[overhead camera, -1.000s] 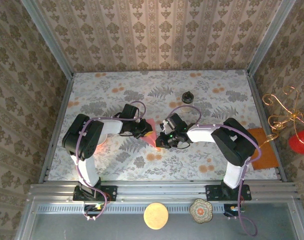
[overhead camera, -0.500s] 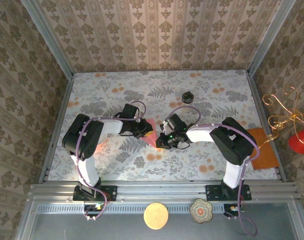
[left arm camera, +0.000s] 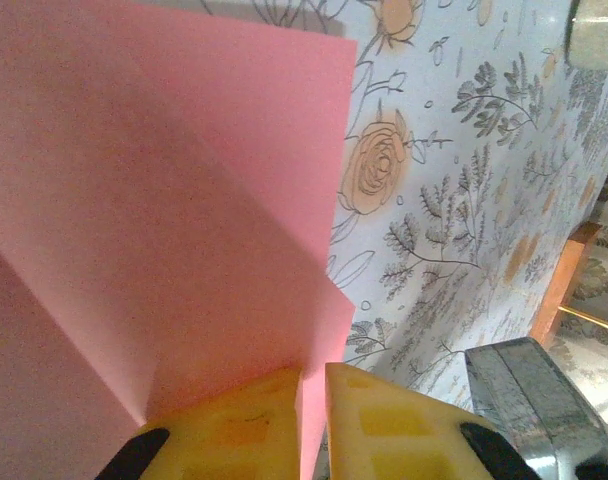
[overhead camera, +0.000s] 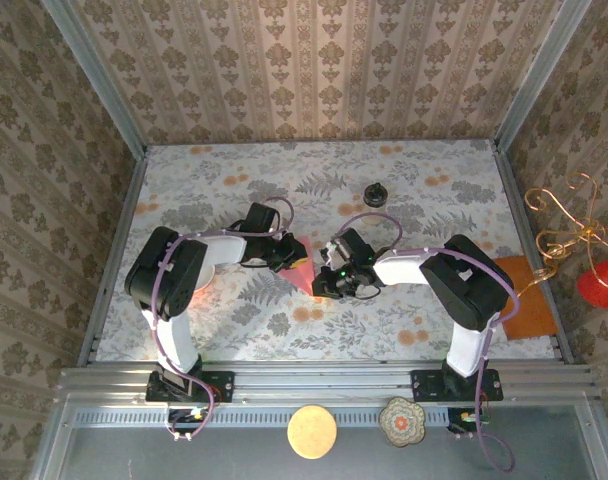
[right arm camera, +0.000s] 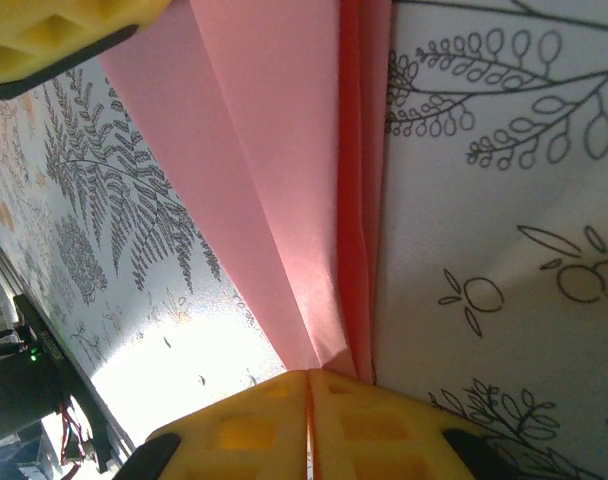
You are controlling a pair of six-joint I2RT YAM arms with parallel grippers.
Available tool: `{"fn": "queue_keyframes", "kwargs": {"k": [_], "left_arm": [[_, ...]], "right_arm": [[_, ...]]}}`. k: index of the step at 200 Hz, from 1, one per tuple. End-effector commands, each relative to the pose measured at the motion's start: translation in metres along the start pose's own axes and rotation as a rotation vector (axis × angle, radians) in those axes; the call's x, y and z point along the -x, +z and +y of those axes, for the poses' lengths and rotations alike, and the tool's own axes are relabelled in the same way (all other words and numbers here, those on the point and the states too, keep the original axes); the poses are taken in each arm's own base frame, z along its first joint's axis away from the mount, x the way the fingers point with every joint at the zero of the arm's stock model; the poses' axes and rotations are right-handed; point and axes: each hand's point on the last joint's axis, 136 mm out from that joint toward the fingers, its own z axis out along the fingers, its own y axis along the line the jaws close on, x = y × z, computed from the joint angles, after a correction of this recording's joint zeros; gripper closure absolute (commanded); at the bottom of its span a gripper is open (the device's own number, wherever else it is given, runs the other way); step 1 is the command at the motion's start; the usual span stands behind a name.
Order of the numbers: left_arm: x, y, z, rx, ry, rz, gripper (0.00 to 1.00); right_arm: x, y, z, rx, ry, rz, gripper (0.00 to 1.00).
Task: Fold a paper plane with a square sheet of paper (pick it up from the middle)
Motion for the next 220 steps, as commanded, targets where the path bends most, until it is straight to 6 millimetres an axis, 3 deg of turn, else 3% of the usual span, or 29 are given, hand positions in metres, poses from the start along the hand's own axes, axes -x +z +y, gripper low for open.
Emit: {"fn": "queue_keyframes", "kwargs": {"k": [1, 53, 91, 110, 175, 220], "left_arm": [[0.001, 0.005, 0.005, 0.020, 0.014, 0.016, 0.84], [0.002, 0.008, 0.015, 0.054, 0.001, 0.022, 0.84], [-0.001, 0.009, 0.023, 0.070, -0.016, 0.026, 0.84], [-0.002, 0.010, 0.025, 0.076, -0.023, 0.028, 0.85], [-0.003, 0.011, 0.033, 0.123, -0.054, 0.041, 0.85], [-0.007, 0.011, 0.052, 0.222, -0.104, 0.055, 0.85]], "right_arm": [[-0.022, 0.000, -0.027, -0.080, 0.046, 0.060, 0.88], [-0.017, -0.005, -0.020, -0.051, 0.040, 0.039, 0.87], [0.011, -0.040, 0.016, 0.047, -0.010, -0.110, 0.79], [0.020, -0.049, 0.021, 0.027, -0.040, -0.148, 0.78], [0.026, -0.024, 0.023, -0.032, -0.092, -0.086, 0.84], [0.029, -0.008, 0.022, -0.060, -0.112, -0.056, 0.85]]}}
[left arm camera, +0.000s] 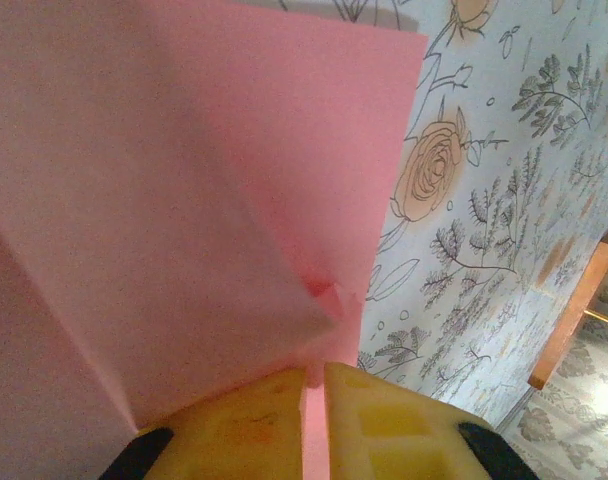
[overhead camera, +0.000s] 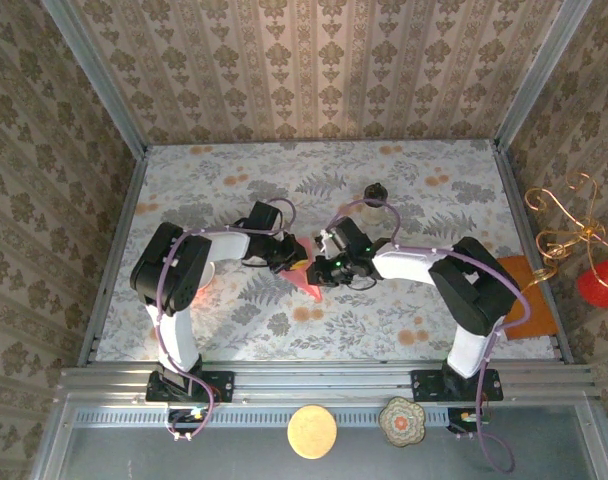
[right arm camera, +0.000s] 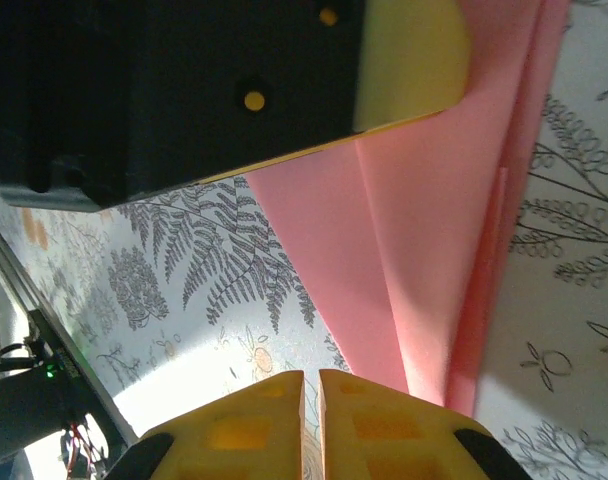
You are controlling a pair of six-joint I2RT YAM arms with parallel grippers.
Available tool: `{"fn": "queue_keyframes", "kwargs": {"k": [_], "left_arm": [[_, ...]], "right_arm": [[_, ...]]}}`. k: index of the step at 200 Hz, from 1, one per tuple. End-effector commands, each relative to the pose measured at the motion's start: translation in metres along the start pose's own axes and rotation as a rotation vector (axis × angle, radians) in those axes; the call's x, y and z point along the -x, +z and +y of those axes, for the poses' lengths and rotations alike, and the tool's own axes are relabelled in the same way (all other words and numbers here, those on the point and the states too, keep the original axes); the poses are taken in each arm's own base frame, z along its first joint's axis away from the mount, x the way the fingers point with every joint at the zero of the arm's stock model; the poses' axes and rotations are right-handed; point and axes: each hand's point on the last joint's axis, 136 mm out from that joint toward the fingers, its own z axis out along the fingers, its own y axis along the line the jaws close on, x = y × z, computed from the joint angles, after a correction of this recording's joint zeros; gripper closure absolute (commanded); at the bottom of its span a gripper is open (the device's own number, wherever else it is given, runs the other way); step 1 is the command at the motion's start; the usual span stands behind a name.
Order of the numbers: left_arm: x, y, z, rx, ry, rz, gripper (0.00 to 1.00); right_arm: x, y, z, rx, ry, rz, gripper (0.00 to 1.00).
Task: Fold a paper plane with a square sheet of paper (pick it up from the middle)
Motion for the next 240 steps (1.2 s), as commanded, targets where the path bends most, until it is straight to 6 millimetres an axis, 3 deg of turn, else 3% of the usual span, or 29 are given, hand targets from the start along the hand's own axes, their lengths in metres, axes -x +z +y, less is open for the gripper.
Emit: {"fn": "queue_keyframes", "kwargs": {"k": [1, 71, 123, 204, 222, 240], "left_arm": [[-0.005, 0.008, 0.042, 0.162, -0.075, 0.017, 0.85], [-0.009, 0.010, 0.062, 0.267, -0.124, 0.027, 0.86], [-0.009, 0.006, 0.077, 0.337, -0.150, 0.017, 0.87], [-0.008, 0.002, 0.095, 0.383, -0.186, 0.010, 0.88], [-0.007, 0.002, 0.092, 0.374, -0.181, 0.008, 0.88], [-0.007, 0.003, 0.088, 0.358, -0.174, 0.011, 0.88]], "right_arm": [[0.000, 0.007, -0.007, -0.049, -0.018, 0.022, 0.85], [-0.009, 0.017, -0.031, -0.140, -0.007, 0.075, 0.86], [-0.035, 0.019, -0.050, -0.173, 0.027, 0.140, 0.88], [-0.094, -0.013, -0.060, -0.167, 0.023, 0.257, 0.90], [-0.092, -0.022, -0.062, -0.180, 0.021, 0.232, 0.90], [-0.073, -0.033, -0.050, -0.152, -0.006, 0.133, 0.88]]}}
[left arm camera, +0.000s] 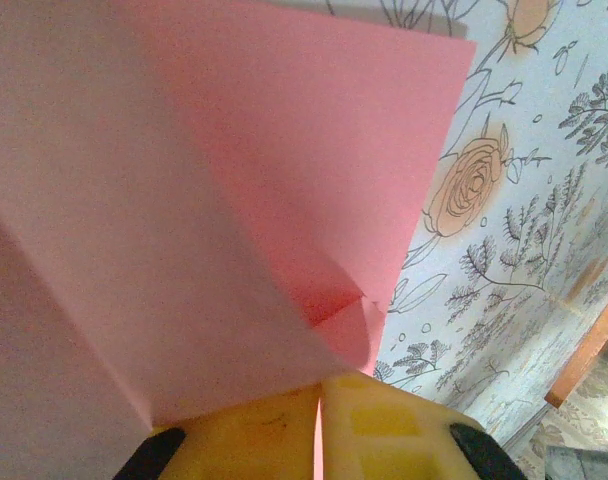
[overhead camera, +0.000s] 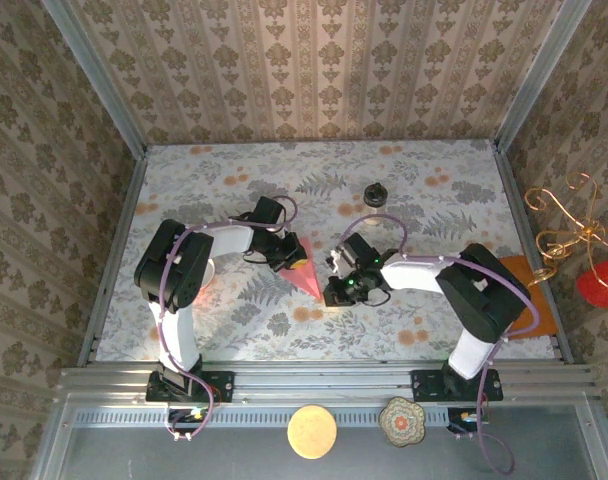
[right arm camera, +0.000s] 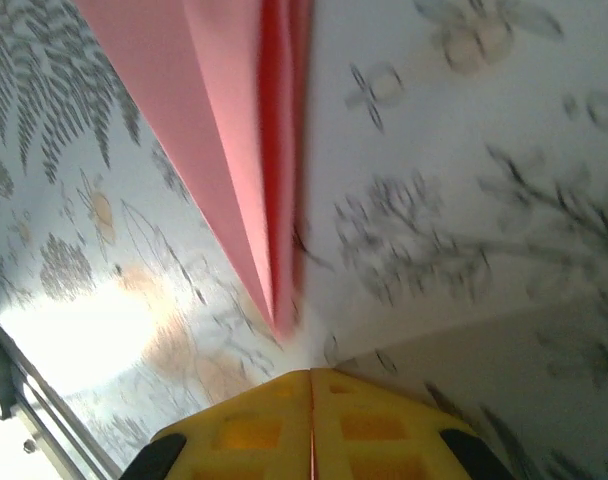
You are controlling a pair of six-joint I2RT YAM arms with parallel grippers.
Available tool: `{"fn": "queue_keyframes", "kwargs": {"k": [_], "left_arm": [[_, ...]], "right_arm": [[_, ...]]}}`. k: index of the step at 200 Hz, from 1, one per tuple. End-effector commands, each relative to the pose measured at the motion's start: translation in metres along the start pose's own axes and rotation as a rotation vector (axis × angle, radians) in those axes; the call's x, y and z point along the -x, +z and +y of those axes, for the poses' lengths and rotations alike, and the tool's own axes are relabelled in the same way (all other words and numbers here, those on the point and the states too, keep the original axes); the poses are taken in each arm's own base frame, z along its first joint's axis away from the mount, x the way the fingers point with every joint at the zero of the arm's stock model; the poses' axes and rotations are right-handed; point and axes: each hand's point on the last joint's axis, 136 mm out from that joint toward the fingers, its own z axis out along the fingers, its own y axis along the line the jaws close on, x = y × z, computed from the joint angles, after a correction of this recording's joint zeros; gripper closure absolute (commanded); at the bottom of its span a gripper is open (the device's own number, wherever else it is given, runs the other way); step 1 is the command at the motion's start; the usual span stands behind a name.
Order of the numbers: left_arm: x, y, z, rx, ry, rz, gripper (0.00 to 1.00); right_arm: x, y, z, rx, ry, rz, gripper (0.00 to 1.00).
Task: Fold a paper plane with a square sheet of paper (pick it up from the middle)
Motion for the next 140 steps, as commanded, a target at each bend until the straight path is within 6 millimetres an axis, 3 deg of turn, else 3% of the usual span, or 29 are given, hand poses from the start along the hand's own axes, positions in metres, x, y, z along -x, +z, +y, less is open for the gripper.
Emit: {"fn": "queue_keyframes", "kwargs": {"k": [1, 29, 69, 107, 140], "left_arm": [[-0.005, 0.010, 0.081, 0.266, -0.127, -0.007, 0.88], [-0.005, 0.011, 0.073, 0.245, -0.114, -0.003, 0.88], [-0.006, 0.012, 0.065, 0.219, -0.112, -0.003, 0.88], [-0.004, 0.010, 0.059, 0.199, -0.105, -0.010, 0.88], [-0.003, 0.008, 0.048, 0.161, -0.091, -0.014, 0.89]], "right_arm": [[-0.010, -0.017, -0.007, -0.036, 0.011, -0.006, 0.88], [0.025, -0.030, 0.018, 0.018, -0.021, -0.131, 0.86], [0.056, -0.009, 0.031, 0.016, -0.018, -0.142, 0.89], [0.073, 0.007, 0.026, -0.021, -0.003, -0.140, 0.93], [0.069, 0.022, 0.011, -0.065, 0.020, -0.097, 0.94]]}}
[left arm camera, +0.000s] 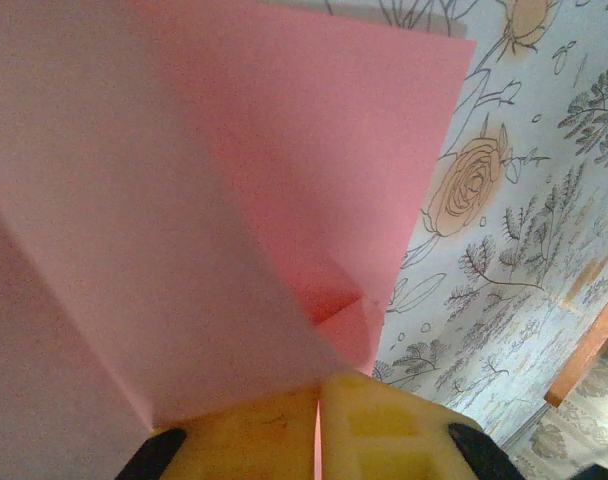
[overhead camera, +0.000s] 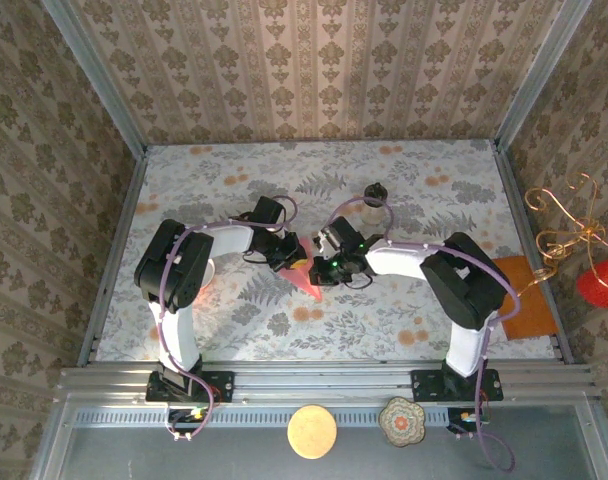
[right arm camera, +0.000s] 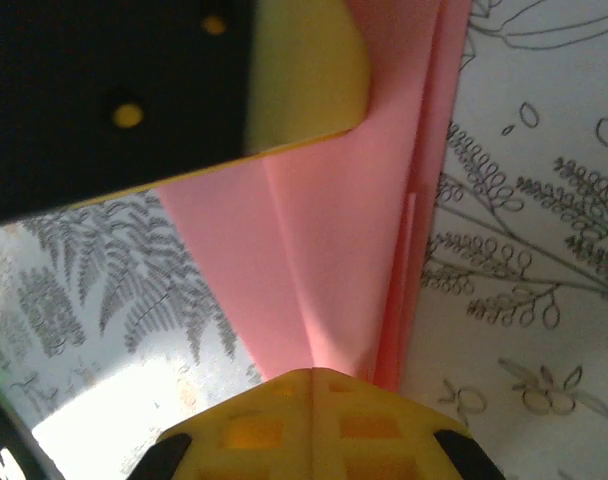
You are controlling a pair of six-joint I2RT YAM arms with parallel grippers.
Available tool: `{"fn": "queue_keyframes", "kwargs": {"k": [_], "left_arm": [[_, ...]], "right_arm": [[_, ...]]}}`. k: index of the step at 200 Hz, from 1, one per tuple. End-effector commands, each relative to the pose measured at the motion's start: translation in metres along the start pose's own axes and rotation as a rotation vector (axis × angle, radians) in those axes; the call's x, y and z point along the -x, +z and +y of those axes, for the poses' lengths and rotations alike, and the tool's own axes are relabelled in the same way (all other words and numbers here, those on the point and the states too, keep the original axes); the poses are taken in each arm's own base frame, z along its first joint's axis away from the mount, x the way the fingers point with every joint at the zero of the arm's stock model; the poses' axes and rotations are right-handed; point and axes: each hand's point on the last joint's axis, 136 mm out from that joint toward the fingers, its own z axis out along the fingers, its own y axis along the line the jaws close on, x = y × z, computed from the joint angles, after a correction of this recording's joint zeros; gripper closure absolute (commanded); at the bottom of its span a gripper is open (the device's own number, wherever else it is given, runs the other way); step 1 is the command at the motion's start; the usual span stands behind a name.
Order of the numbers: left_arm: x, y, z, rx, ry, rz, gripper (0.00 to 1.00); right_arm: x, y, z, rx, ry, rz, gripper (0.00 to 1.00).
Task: Fold a paper plane with a square sheet of paper (pick it up from the middle)
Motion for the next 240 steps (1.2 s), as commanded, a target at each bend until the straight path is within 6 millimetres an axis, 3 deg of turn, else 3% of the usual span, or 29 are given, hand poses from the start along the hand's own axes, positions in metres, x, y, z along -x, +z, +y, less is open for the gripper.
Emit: {"fn": "queue_keyframes", "kwargs": {"k": [1, 23, 60, 78, 150, 206, 240], "left_arm": [[-0.004, 0.008, 0.049, 0.166, -0.093, -0.015, 0.89], [0.000, 0.001, 0.032, 0.105, -0.050, -0.035, 0.88], [0.001, -0.024, -0.020, -0.031, 0.158, -0.108, 0.87], [-0.006, -0.033, -0.029, -0.042, 0.236, -0.133, 0.87], [-0.033, -0.010, -0.011, -0.033, 0.266, -0.048, 0.88], [-0.028, 0.012, 0.008, -0.011, 0.186, -0.031, 0.88], [-0.019, 0.012, 0.023, 0.017, 0.163, -0.042, 0.88]], "right_arm": [[-0.003, 0.009, -0.011, -0.053, 0.021, 0.024, 0.94], [-0.016, 0.014, -0.028, -0.108, 0.038, 0.059, 0.95], [-0.038, 0.014, -0.051, -0.186, 0.053, 0.111, 0.95], [-0.042, 0.013, -0.053, -0.194, 0.052, 0.124, 0.95], [-0.043, 0.011, -0.052, -0.198, 0.048, 0.137, 0.95], [-0.047, 0.012, -0.057, -0.216, 0.055, 0.153, 0.95], [-0.060, 0.009, -0.077, -0.302, 0.037, 0.197, 0.96]]}}
